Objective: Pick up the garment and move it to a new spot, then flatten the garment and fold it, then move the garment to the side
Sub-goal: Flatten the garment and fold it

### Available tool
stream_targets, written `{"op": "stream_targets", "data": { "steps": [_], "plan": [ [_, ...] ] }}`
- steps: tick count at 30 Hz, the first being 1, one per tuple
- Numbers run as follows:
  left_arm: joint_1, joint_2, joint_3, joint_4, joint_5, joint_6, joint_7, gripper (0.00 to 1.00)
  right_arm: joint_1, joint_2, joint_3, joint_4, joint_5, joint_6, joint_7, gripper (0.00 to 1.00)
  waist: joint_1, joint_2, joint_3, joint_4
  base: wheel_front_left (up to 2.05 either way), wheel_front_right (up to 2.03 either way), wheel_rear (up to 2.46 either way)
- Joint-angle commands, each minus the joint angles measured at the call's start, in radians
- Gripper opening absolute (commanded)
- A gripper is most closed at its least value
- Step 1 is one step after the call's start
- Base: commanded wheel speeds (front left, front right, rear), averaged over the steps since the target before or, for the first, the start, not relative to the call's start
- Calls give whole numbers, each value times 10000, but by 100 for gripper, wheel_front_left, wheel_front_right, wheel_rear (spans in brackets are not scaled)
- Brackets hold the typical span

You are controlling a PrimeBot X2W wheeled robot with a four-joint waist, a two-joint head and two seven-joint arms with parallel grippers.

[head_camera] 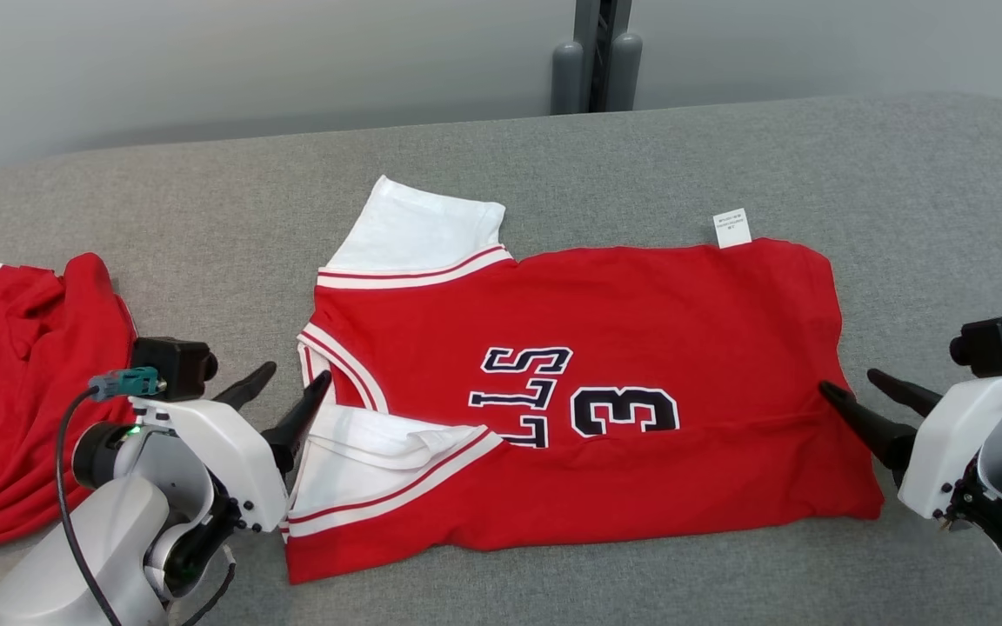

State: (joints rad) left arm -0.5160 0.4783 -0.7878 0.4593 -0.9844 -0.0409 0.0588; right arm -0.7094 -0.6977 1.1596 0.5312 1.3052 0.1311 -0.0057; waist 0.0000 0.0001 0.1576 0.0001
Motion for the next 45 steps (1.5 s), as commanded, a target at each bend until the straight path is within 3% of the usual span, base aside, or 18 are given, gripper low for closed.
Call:
{"op": "stream_targets", "data": {
  "steps": [1, 9, 12, 14, 21, 26, 32, 45],
  "plan": [
    [-171, 11, 168, 107, 118, 228, -294, 100, -112, 21, -118, 144, -172, -6, -529, 100, 0, -1, -49, 10, 0, 0, 0],
    [198, -276, 858, -53, 184, 990, -2004, 100, -56, 189, -654, 792, -1200, -7, -2389, 100, 0, -1, -285, -4, 0, 0, 0],
    [758, -501, 1160, -500, 358, 1455, -2913, 100, 189, 586, -2130, 1064, -2520, -6, -2616, 100, 0, -1, -420, -53, 0, 0, 0],
    [1086, -685, 1434, -913, 489, 1485, -3138, 100, 721, 859, -3491, 861, -3546, -7, -2613, 100, 0, -1, -482, -79, 0, 0, 0],
    [2774, -1604, 3130, -2236, 2184, 1619, -3233, 100, 3717, 2684, -8059, -1294, -7617, -7, -2601, 100, 0, -1, -698, -111, 0, 0, 0],
    [3840, -2427, 3960, -2173, 3192, 1425, -3238, 100, 5487, 4159, -9808, -2583, -8979, -6, -2602, 100, 0, -1, -880, -80, 0, 0, 0],
    [4479, -3162, 4429, -1272, 4192, 1486, -3240, 100, 6465, 4914, -10332, -3055, -9645, -6, -2604, 100, 0, -1, -912, -65, 0, 0, 0],
    [4245, -3830, 4856, 958, 4865, 1990, -3242, 100, 6530, 5080, -10383, -3037, -9778, -6, -2604, 100, 0, -1, -787, -126, 0, 0, 0]
  ]
}}
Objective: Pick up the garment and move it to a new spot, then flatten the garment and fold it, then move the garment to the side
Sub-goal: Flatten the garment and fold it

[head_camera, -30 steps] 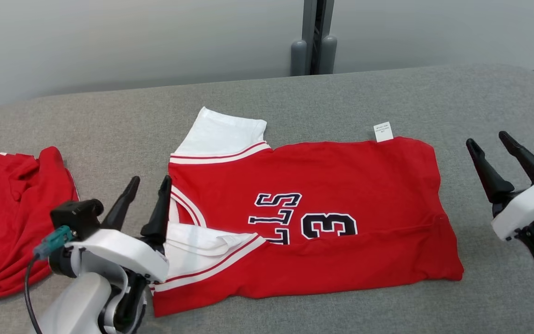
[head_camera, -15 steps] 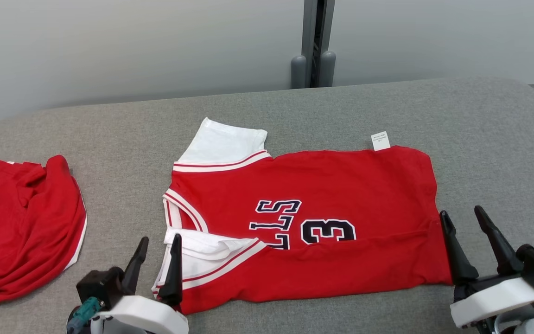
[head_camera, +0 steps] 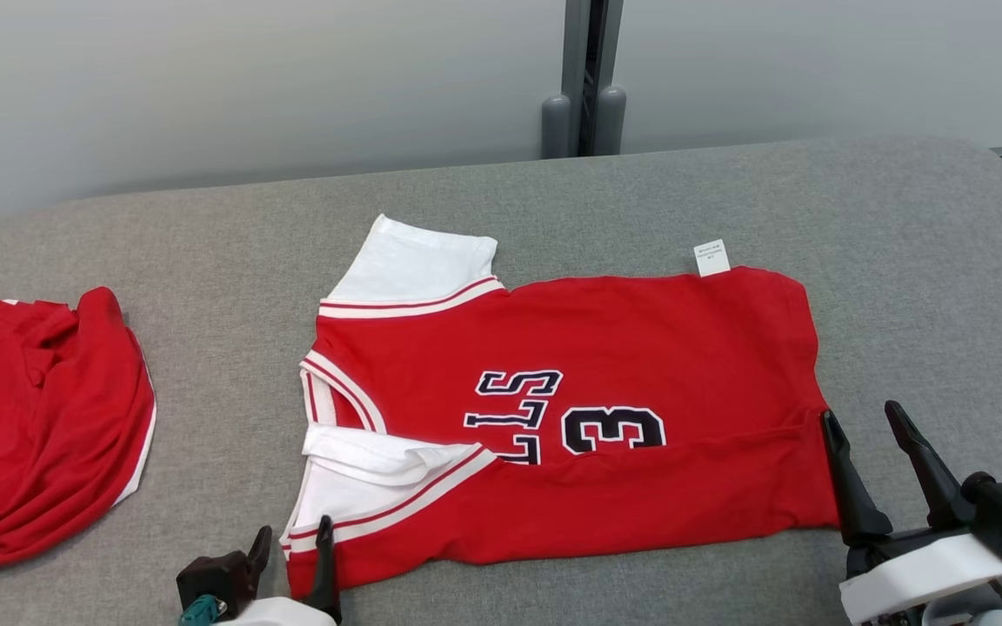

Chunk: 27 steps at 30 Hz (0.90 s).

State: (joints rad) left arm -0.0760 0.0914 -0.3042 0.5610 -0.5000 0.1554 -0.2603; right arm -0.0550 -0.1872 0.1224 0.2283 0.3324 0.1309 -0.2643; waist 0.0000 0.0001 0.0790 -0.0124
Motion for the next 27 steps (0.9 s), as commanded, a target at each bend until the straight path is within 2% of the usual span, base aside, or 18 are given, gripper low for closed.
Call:
{"op": "stream_targets", "data": {
  "steps": [1, 7, 11, 12, 13, 14, 15, 20, 27],
  "plan": [
    [-201, 25, 81, 76, 37, 48, -51, 100, -25, -26, -11, -5, -42, -4, -18, 100, 0, -1, 9, -6, 0, 0, 0],
    [-453, -154, 233, 940, -188, 17, -50, 100, -31, -21, 15, 26, -44, -4, -19, 100, 0, -1, 21, -64, 0, 0, 0],
    [-555, -223, 100, 1391, -285, -268, -27, 100, -74, -30, 17, 42, -56, -4, -19, 100, 0, -1, 47, -112, 0, 0, 0],
    [-613, -239, 54, 1481, -314, -351, -16, 97, -78, -39, 3, 45, -63, -4, -19, 100, 0, -1, 59, -114, 0, 0, 0],
    [-671, -256, 36, 1543, -321, -426, -16, 67, -78, -45, -10, 54, -70, -4, -19, 100, 0, -1, 71, -113, 0, 0, 0],
    [-720, -267, 2, 1589, -358, -498, -15, 29, -76, -44, -22, 61, -77, -4, -19, 100, 0, -1, 83, -113, 0, 0, 0],
    [-752, -271, -8, 1624, -385, -571, -15, 0, -72, -40, -35, 74, -84, -4, -19, 100, 0, -1, 90, -110, 0, 0, 0],
    [-953, -172, 46, 1460, -222, -735, -22, 0, -46, -16, -143, 198, -107, -4, -19, 100, 0, -1, 103, -62, 0, 0, 0],
    [-806, 73, 211, 626, 473, -563, -32, 0, 16, 75, -404, 733, -188, -4, -19, 100, 0, -1, 65, 54, 0, 0, 0]
  ]
}}
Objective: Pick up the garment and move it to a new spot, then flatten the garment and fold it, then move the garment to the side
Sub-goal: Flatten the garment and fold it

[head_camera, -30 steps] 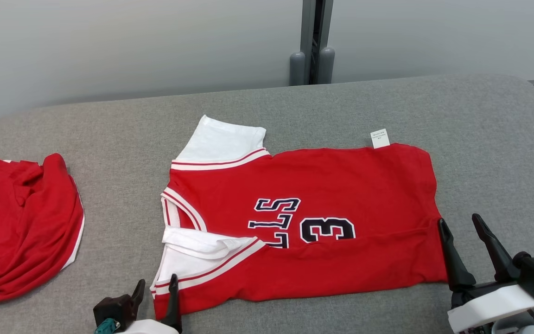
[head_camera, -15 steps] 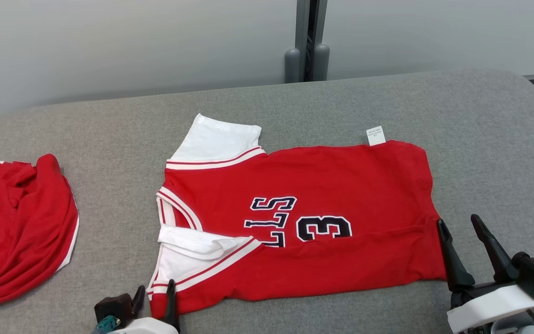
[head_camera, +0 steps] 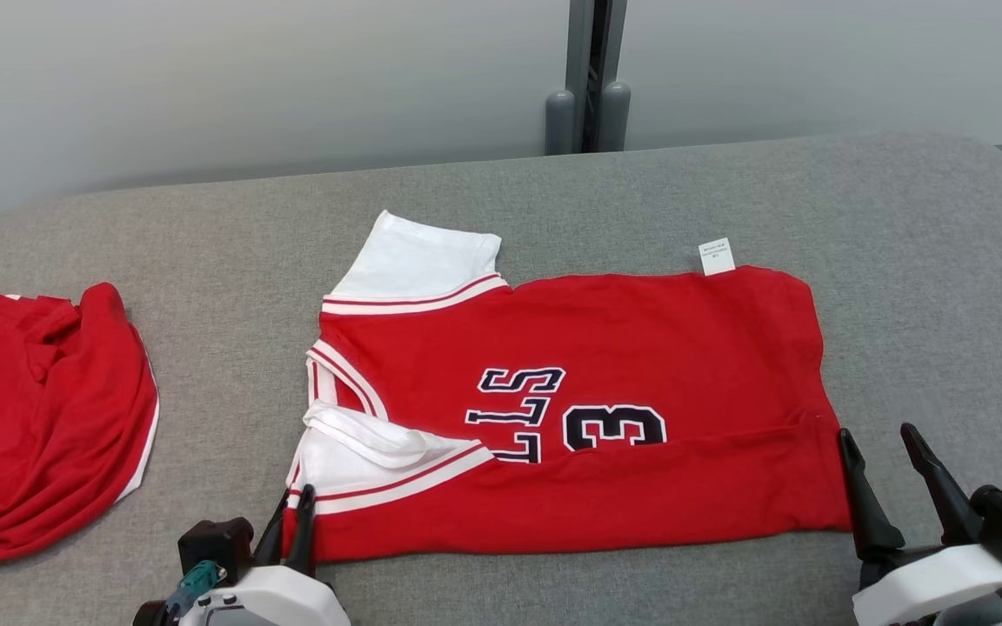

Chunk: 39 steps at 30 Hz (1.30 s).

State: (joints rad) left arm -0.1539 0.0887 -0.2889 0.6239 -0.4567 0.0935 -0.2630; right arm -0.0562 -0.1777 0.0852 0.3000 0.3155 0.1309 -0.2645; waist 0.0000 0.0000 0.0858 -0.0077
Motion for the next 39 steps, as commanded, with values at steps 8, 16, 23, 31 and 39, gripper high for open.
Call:
{"op": "stream_targets", "data": {
  "steps": [8, 16, 23, 31, 39],
  "plan": [
    [188, 71, -32, -280, 313, -22, -3, 0, -160, 329, -816, 1584, 246, -4, 47, 100, 0, 0, -64, 175, 0, 0, 0],
    [166, 43, -134, -258, 368, -85, -5, 0, -555, 714, -1078, 2957, 936, -4, 329, 100, 0, 0, -68, 283, 0, 0, 0],
    [68, 4, -301, -281, 426, -109, -4, 0, -1098, 761, -902, 4036, 1549, -4, 401, 100, 0, 0, 3, 346, 0, 0, 0],
    [0, 41, -423, -248, 394, -96, 1, 0, -1482, 690, -137, 4630, 2307, -4, 296, 0, 0, 0, 38, 459, 0, 0, 0],
    [217, 188, -600, -237, 412, -171, 180, 0, -1379, 259, 226, 4723, 2672, -6, 103, 0, 0, 0, -134, 381, 0, 0, 0]
  ]
}}
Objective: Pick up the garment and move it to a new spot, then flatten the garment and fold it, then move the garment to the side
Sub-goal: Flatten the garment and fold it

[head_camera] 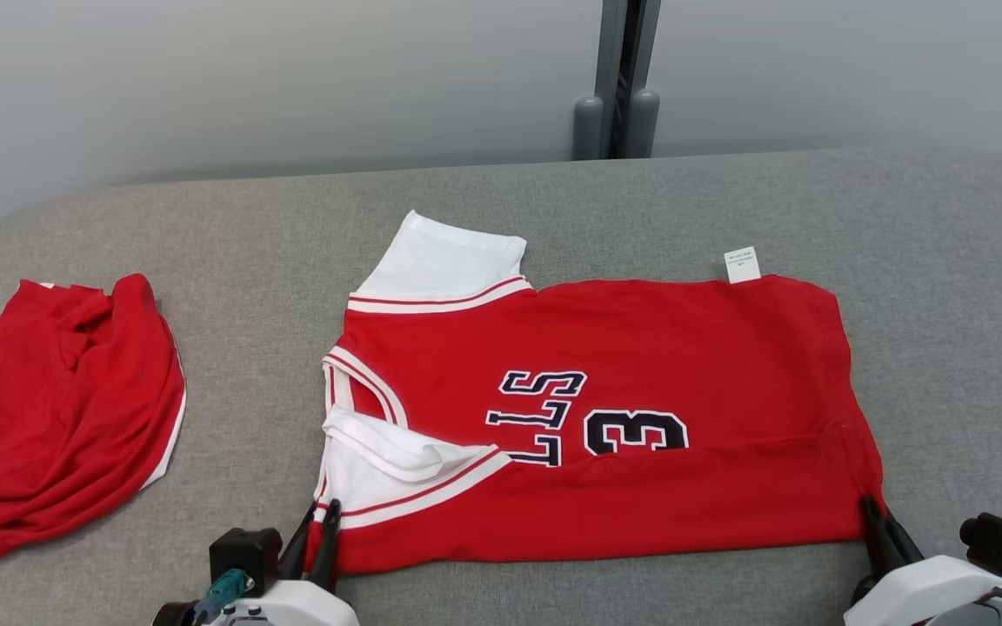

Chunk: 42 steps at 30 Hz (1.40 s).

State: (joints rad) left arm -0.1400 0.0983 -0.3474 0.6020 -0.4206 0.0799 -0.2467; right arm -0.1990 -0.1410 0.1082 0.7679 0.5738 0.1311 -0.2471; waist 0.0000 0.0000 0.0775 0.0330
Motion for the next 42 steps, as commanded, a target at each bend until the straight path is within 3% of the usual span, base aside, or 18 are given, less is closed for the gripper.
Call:
{"op": "stream_targets", "data": {
  "steps": [1, 23, 24, 25, 26, 27, 37, 42],
  "plan": [
    [139, 116, -43, -26, 48, -53, 79, 0, 122, -168, 8, 74, 106, -7, -84, 0, 0, 0, -106, -50, 0, 0, 0],
    [2558, 975, -362, -2672, -14, 585, 1226, 0, 1831, -887, 461, -1512, 837, -9, 1439, 0, 0, 0, -704, -446, 0, 0, 0],
    [2627, 988, -382, -2794, -21, 631, 1316, 18, 1896, -859, 408, -1612, 906, -9, 1530, 0, 0, 0, -708, -438, 0, 0, 0],
    [2688, 1001, -390, -2904, -26, 658, 1366, 41, 1929, -860, 335, -1732, 880, -9, 1503, 26, 0, 0, -709, -434, 0, 0, 0],
    [2735, 1007, -404, -2992, -28, 704, 1403, 59, 1979, -836, 250, -1830, 917, -8, 1540, 94, 0, 0, -710, -425, 0, 0, 0],
    [2771, 1010, -414, -3059, -34, 742, 1462, 100, 2029, -812, 175, -1904, 925, -8, 1613, 100, 0, 0, -711, -412, 0, 0, 0],
    [2306, 1140, -119, -3907, 61, 1130, 1276, 100, 1717, -913, -876, -2892, -179, -6, 1459, 100, 0, 0, -681, -327, 0, 0, 0],
    [1620, 1161, 52, -4018, 95, 1229, 1166, 100, 1234, -895, -802, -3905, -957, -6, 1263, 100, 0, 0, -419, -513, 0, 0, 0]
  ]
}}
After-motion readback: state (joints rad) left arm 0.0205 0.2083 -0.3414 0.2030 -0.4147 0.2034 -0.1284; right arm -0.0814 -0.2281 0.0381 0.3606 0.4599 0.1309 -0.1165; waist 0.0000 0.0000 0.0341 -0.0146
